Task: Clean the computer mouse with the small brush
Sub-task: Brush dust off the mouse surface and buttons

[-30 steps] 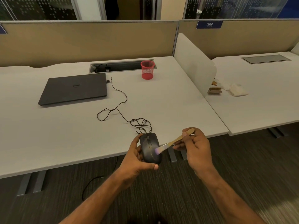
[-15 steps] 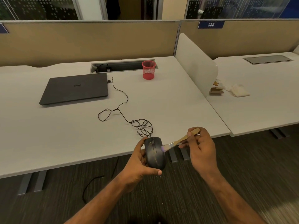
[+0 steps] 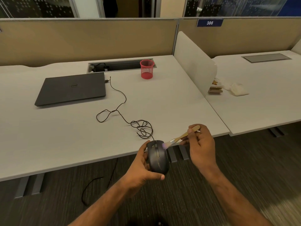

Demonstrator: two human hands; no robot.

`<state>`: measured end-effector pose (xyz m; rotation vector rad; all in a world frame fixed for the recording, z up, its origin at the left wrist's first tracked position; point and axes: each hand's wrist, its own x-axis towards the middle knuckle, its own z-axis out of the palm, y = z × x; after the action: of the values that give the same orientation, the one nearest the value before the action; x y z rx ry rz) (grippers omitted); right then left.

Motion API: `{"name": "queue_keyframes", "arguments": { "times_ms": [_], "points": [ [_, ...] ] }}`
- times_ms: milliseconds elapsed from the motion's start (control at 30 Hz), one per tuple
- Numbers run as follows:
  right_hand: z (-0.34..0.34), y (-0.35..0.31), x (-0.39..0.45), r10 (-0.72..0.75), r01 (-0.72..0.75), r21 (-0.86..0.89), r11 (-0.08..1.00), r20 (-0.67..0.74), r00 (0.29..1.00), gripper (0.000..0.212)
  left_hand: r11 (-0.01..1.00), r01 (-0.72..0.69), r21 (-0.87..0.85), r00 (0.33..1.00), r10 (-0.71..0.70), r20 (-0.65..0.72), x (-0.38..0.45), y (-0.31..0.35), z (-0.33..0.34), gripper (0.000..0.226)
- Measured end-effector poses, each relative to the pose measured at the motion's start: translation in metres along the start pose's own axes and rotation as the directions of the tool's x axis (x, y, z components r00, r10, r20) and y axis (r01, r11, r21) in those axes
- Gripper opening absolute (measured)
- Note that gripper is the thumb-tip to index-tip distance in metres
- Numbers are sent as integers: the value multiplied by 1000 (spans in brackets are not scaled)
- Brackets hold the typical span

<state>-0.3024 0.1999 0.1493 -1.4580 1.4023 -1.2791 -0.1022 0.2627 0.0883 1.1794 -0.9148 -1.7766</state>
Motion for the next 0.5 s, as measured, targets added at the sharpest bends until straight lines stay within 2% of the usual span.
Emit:
{"name": "queue_keyframes", "arguments": {
  "times_ms": [100,233,367,500],
  "points": [
    [1,-7,2,-70,70,-18,997,-29,997,8,1000,7,3,1000,-7,-5,-1,-1,0,128],
    [11,-15,2,-152,156,-97,983,44,987,19,1000,16,-2,1000,-16,4,0,-1,0,129],
    [24,-16,8,-184,190,-199,961,48,982,7,1000,10,28,1000,-10,11,0,0,1,129],
    [24,-16,10,-198,201,-164,966,34,980,6,1000,11,-4,1000,-11,12,-1,1,2,127]
  ]
}}
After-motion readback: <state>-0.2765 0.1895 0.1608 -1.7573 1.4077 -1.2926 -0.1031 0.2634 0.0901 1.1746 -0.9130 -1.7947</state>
